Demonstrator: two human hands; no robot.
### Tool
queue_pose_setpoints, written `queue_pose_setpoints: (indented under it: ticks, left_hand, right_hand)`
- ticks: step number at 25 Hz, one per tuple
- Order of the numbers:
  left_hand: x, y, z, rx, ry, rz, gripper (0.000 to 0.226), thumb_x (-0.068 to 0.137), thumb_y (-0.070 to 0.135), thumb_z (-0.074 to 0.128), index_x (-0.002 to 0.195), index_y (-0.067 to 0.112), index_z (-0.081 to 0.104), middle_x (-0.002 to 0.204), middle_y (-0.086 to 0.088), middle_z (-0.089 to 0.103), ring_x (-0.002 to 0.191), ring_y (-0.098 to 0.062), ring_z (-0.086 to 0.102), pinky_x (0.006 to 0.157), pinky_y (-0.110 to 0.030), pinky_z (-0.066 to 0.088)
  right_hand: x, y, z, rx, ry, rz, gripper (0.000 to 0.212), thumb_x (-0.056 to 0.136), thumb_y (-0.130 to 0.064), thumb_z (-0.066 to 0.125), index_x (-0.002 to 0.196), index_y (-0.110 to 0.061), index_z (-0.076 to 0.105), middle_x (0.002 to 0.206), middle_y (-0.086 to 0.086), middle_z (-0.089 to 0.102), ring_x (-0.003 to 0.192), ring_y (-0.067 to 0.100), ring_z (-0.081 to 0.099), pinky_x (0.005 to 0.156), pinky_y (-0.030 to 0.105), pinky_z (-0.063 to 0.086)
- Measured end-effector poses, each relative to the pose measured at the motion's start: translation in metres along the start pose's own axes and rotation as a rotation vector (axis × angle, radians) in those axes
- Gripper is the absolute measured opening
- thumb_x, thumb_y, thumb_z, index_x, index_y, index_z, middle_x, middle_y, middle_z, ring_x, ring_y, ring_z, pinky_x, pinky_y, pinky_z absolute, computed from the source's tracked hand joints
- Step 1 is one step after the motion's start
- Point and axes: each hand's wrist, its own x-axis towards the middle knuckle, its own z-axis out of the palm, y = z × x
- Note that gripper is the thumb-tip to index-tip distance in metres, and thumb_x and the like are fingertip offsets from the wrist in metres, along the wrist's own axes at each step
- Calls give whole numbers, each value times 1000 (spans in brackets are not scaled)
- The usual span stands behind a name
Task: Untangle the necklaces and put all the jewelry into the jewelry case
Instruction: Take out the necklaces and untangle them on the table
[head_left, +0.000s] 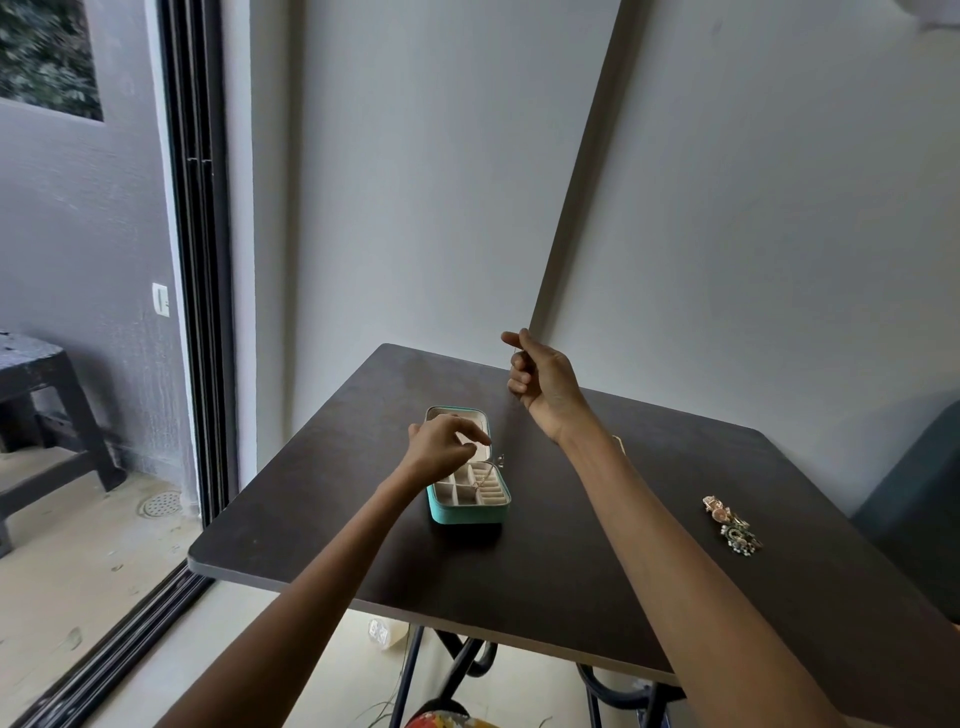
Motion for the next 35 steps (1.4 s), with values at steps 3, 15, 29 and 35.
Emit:
queue_pose_setpoints:
  ticks: [3,15,29,35]
  left_hand:
    - [-2,-5,2,164,-6,41,11,85,32,63,94,34,68,120,7,58,113,-14,47,85,-32,20]
    - [-1,-7,9,232,50,16,22,81,43,67,99,30,72,122,7,59,118,-15,41,81,-33,21]
    - [0,-3,8,196,24,-14,24,82,45,65,99,29,72,128,7,58,121,-15,40,81,-33,19]
    - [-3,-2,9,198,-13,-3,20,83,42,65,100,33,72,129,8,58,120,-15,41,78,-32,18]
  right_hand:
    - [1,0,1,-8,-2,-5,21,97,-23,51,92,-9,65,57,-4,42,42,4,32,42,16,29]
    - [1,-1,5,-24,-30,-17,20,97,-23,51,94,-9,65,58,-3,42,44,4,31,44,16,28]
    - [-2,3,0,-36,-36,-9,20,97,-24,50,95,-9,64,55,-6,43,43,4,32,43,16,29]
    - [-3,0,3,-28,-39,-14,20,97,-22,50,94,-8,64,55,-5,44,43,4,32,44,16,28]
